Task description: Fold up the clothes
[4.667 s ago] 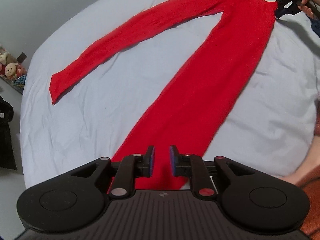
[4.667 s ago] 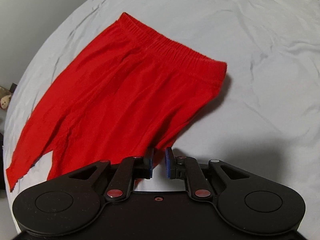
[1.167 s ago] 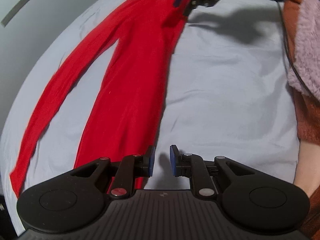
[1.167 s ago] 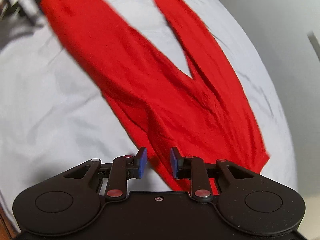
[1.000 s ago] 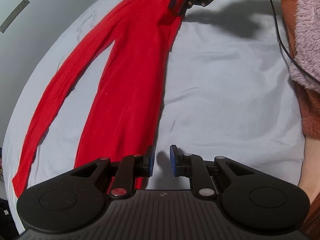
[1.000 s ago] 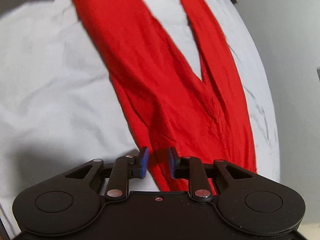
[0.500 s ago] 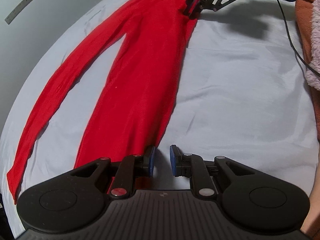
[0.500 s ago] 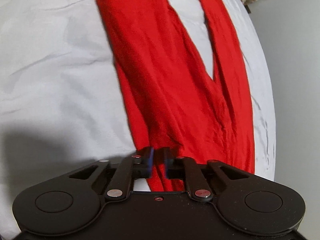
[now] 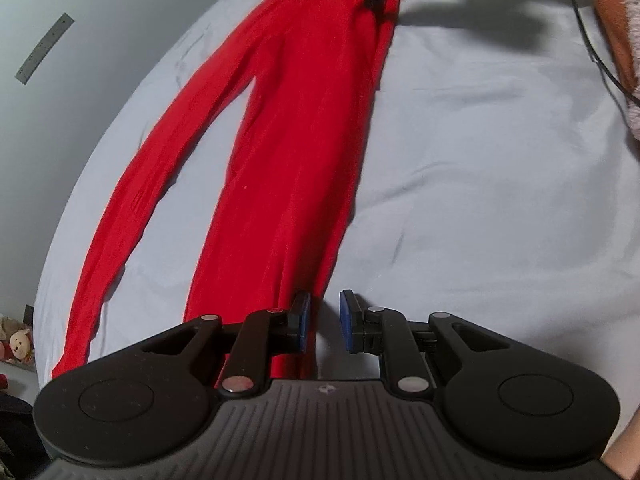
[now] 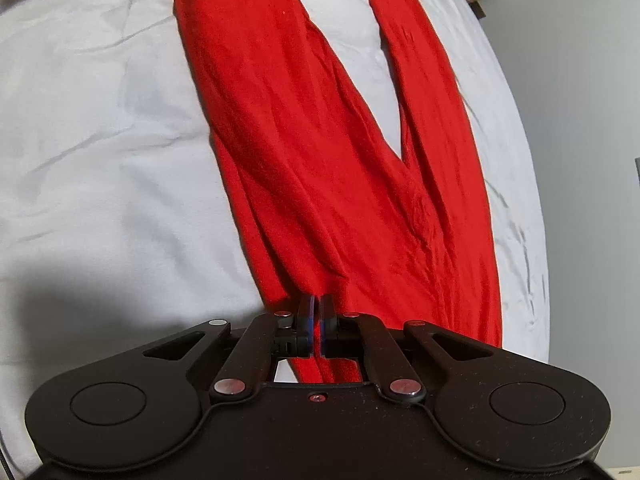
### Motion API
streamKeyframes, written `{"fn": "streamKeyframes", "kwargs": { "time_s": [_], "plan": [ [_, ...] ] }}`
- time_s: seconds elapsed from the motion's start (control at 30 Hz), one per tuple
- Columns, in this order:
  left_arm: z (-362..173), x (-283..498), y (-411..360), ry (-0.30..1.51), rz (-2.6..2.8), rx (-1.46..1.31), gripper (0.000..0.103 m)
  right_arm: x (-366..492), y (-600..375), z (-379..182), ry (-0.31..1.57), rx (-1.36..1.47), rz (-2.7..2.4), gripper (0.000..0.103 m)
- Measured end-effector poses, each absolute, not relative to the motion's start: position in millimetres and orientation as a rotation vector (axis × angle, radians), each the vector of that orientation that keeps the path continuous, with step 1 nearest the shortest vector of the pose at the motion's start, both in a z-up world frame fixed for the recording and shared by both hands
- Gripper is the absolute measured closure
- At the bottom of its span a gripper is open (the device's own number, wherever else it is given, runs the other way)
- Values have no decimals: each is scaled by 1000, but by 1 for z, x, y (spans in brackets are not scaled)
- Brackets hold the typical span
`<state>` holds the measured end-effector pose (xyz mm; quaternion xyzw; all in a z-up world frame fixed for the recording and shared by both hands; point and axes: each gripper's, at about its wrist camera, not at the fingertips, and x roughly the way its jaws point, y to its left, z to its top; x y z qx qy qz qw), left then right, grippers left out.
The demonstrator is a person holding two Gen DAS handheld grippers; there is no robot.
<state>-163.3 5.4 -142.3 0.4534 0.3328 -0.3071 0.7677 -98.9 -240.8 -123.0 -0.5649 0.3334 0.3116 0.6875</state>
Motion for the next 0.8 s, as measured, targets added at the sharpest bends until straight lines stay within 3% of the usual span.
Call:
{"fn": "streamKeyframes", "kwargs": {
  "time_s": [0.37, 0.5, 0.8],
  "plan": [
    [-154, -155, 0, 674, -622, 1053, 87, -103, -234, -137, 722, -1286, 741, 101],
    [-153, -149, -2, 689, -605, 1010, 101, -102, -234, -141, 705, -1306, 744, 100],
    [-123, -148, 8, 696, -597, 872, 102, -94, -241, -138, 709, -1277, 714, 103]
  ]
}}
